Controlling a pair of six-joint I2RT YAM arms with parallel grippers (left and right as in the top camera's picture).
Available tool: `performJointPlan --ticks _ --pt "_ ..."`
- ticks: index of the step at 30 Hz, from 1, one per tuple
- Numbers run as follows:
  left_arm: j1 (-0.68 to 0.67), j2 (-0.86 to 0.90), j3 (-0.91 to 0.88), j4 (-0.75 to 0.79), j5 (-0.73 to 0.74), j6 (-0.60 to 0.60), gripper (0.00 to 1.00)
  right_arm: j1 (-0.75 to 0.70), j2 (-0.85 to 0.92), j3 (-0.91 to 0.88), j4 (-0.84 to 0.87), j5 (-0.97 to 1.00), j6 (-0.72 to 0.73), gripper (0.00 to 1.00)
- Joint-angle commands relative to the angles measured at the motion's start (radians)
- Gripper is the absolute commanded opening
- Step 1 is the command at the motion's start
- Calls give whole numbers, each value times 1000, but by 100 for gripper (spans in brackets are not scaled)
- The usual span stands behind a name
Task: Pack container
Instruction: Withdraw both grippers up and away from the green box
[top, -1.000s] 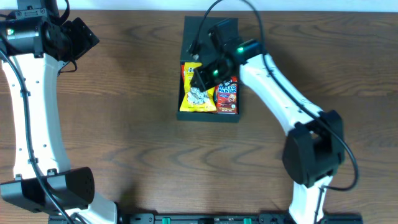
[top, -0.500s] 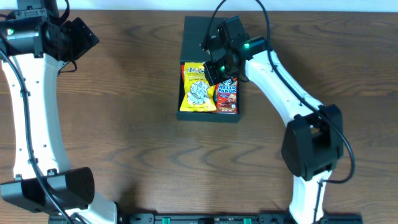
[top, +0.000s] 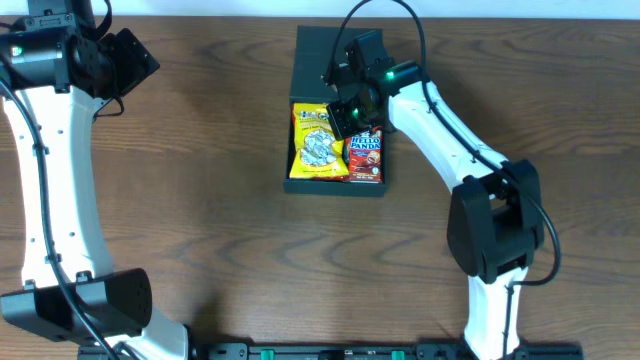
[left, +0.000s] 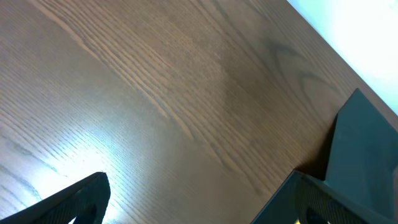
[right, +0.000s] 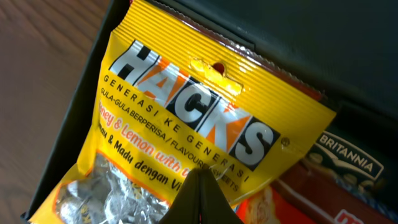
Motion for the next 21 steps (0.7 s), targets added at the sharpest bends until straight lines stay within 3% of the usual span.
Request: performJointPlan --ticks 1,8,13,20,21 --pt "3 6 -7 -3 -20 14 95 -16 -26 60 -25 -27 21 1" --pt "-57 17 -8 32 3 40 95 -113 -148 133 -3 -37 -9 1" --pt "-142 80 -8 135 69 96 100 -254 -151 130 31 -169 41 1" --pt "-214 233 -8 314 69 62 68 -389 -140 129 67 -117 151 1" --pt "-220 258 -8 348 69 62 59 -400 -140 129 75 -80 167 1"
